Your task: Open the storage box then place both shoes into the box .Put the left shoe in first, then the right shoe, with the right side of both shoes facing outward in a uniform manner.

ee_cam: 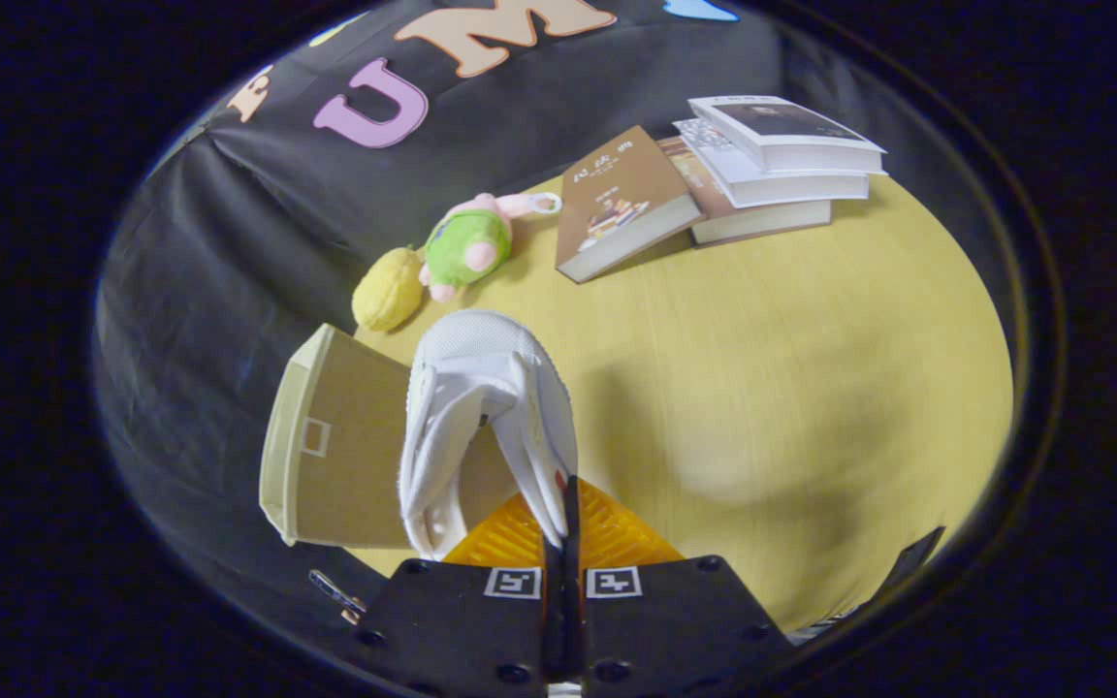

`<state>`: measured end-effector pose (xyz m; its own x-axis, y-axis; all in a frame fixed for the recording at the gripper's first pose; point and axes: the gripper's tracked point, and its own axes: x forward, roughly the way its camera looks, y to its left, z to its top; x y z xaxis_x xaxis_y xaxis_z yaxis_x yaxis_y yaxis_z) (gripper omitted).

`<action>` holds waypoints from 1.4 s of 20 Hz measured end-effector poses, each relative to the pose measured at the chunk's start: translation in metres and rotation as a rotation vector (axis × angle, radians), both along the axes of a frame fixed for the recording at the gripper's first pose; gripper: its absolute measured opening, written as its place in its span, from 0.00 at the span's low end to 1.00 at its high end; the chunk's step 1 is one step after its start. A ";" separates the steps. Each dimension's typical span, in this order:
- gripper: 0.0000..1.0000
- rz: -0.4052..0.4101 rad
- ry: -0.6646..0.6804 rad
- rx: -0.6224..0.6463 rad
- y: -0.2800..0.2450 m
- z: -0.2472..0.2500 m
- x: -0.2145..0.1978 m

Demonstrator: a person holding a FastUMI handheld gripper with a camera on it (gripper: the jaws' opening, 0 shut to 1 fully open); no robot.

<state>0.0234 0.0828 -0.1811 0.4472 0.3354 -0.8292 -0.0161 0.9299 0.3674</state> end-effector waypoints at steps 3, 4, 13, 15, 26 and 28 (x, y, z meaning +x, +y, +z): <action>0.03 0.033 -0.011 0.045 0.033 0.019 0.000; 0.03 0.047 -0.018 0.050 0.045 0.025 0.001; 0.03 0.214 -0.061 0.145 0.182 0.072 -0.002; 0.03 0.247 -0.056 0.156 0.213 0.076 -0.004; 0.03 0.179 -0.031 0.061 0.302 0.040 0.031; 0.03 0.162 -0.039 0.014 0.299 0.027 0.036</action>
<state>0.0595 0.3822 -0.1540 0.4186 0.4168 -0.8069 -0.1797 0.9089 0.3763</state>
